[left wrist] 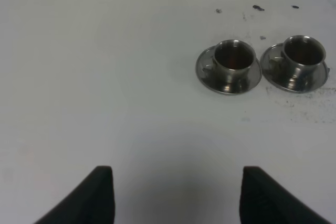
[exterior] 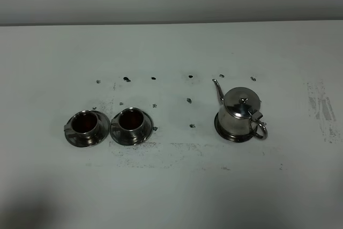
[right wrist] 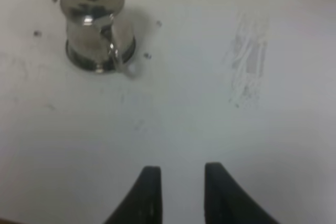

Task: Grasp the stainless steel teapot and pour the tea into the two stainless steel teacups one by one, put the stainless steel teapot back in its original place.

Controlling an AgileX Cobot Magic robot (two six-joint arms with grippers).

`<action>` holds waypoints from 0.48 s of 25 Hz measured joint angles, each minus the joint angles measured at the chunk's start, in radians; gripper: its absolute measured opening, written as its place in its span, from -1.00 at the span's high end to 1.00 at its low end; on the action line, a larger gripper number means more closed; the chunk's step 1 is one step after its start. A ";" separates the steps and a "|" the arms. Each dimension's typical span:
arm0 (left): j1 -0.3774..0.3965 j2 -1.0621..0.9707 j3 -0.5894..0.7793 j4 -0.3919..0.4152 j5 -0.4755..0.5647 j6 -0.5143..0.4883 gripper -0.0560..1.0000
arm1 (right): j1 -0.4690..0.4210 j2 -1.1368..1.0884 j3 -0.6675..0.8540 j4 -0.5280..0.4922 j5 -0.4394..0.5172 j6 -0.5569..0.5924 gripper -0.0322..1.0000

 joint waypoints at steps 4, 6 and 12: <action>0.000 0.000 0.000 0.000 0.000 0.000 -0.07 | -0.046 -0.042 0.007 0.013 0.033 -0.003 0.52; 0.000 0.000 0.000 0.000 0.000 0.000 -0.07 | -0.053 -0.066 0.022 0.013 0.063 -0.003 0.52; 0.000 0.000 0.000 0.000 0.000 0.000 -0.07 | -0.057 -0.144 0.025 -0.051 0.071 0.082 0.52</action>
